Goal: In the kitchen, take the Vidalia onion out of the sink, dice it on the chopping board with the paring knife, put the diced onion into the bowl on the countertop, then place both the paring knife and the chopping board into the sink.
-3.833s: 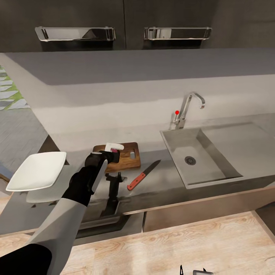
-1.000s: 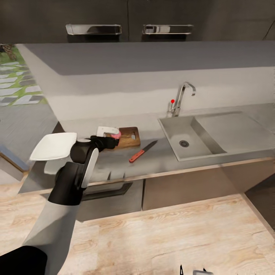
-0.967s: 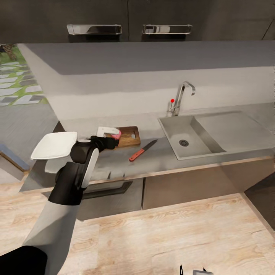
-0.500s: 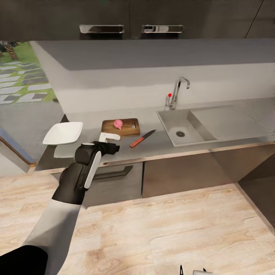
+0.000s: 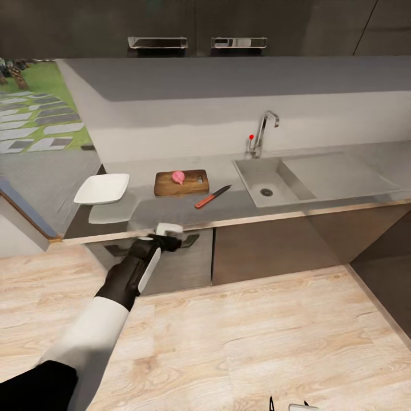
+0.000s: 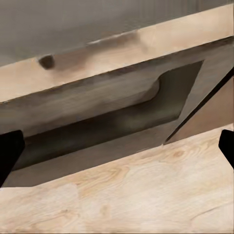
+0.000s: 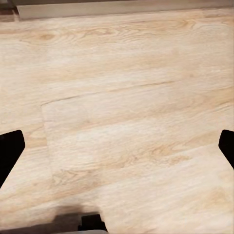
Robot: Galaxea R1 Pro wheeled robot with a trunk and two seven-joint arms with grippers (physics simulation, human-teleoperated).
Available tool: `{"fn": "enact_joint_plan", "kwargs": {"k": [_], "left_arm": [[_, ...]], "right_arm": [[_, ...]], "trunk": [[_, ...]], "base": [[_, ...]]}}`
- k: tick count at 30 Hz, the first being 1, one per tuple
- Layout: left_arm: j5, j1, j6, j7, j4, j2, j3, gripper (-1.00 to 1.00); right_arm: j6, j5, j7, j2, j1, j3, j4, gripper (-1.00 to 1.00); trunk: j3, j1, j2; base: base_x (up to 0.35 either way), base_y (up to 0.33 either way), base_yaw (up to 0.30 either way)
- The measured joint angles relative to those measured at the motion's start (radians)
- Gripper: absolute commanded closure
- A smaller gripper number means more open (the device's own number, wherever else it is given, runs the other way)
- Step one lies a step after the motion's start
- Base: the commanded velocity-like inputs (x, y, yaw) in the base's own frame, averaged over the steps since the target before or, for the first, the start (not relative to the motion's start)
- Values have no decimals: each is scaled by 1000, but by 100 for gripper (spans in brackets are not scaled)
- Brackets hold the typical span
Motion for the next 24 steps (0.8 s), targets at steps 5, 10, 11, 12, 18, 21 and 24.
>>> {"fn": "enact_joint_plan", "kwargs": {"k": [5, 10, 11, 12, 18, 21, 24], "left_arm": [[0, 0, -216, 0, 228, -5, 0, -100], [3, 0, -436, 0, 497, -6, 4, -100], [3, 0, -509, -1, 583, -6, 5, -100], [4, 0, -549, -1, 645, -5, 5, -100], [5, 0, -625, -2, 855, 0, 8, -100], [5, 2, -645, -2, 919, 2, 9, -100], [5, 6, -666, -2, 984, 4, 10, -100]], "right_arm": [[0, 0, 0, -1, 0, 0, 0, -100], [0, 0, 0, -2, 0, 0, 0, -100], [0, 0, 0, -2, 0, 0, 0, -100], [0, 0, 0, -2, 0, 0, 0, -100], [0, 0, 0, -3, 0, 0, 0, -100], [0, 0, 0, -3, 0, -1, 0, -100], [0, 0, 0, -3, 0, -1, 0, -100]], "trunk": [[0, 0, 0], [0, 0, 0], [0, 0, 0], [0, 0, 0], [0, 0, 0], [0, 0, 0], [0, 0, 0]], "base": [[-2, 0, 0], [0, 0, 0], [0, 0, 0], [0, 0, 0], [0, 0, 0], [0, 0, 0], [0, 0, 0]]}}
